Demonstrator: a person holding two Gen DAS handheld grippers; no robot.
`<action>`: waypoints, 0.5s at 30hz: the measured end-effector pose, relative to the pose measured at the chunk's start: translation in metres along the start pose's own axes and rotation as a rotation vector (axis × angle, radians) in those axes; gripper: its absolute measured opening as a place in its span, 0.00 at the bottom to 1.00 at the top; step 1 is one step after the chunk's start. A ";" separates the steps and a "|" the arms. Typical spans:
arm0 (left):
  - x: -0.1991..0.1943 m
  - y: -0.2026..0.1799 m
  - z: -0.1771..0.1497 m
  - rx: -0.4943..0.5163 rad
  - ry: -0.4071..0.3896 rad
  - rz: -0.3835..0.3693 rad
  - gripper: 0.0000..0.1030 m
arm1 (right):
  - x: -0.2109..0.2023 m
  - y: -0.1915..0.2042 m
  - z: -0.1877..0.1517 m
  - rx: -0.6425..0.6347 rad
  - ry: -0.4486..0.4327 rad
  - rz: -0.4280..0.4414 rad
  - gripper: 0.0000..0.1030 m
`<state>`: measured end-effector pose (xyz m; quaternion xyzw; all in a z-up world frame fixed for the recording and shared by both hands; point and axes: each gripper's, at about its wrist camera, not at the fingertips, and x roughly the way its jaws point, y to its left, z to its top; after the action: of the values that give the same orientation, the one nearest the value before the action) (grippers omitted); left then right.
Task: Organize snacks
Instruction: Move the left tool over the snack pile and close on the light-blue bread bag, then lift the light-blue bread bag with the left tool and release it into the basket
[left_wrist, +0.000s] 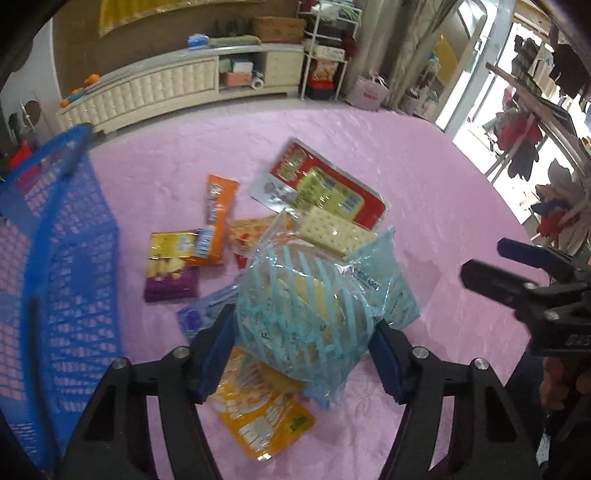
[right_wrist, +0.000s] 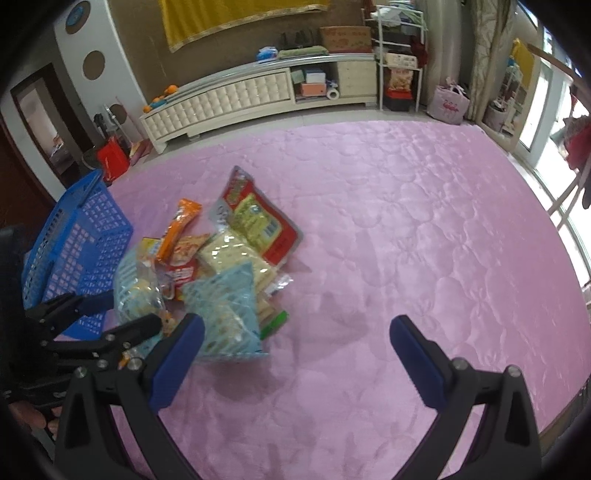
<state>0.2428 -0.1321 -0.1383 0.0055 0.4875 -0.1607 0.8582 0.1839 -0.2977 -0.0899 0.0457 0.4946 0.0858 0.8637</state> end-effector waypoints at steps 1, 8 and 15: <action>-0.003 0.002 -0.001 0.004 -0.007 0.004 0.64 | 0.002 0.005 0.001 -0.010 0.005 0.002 0.99; -0.008 0.015 -0.013 0.012 -0.011 0.048 0.64 | 0.032 0.038 0.000 -0.097 0.064 -0.025 0.93; -0.003 0.022 -0.018 0.012 -0.008 0.057 0.64 | 0.062 0.049 -0.008 -0.140 0.130 0.002 0.85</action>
<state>0.2328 -0.1078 -0.1480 0.0242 0.4825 -0.1392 0.8644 0.2025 -0.2379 -0.1388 -0.0201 0.5421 0.1237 0.8309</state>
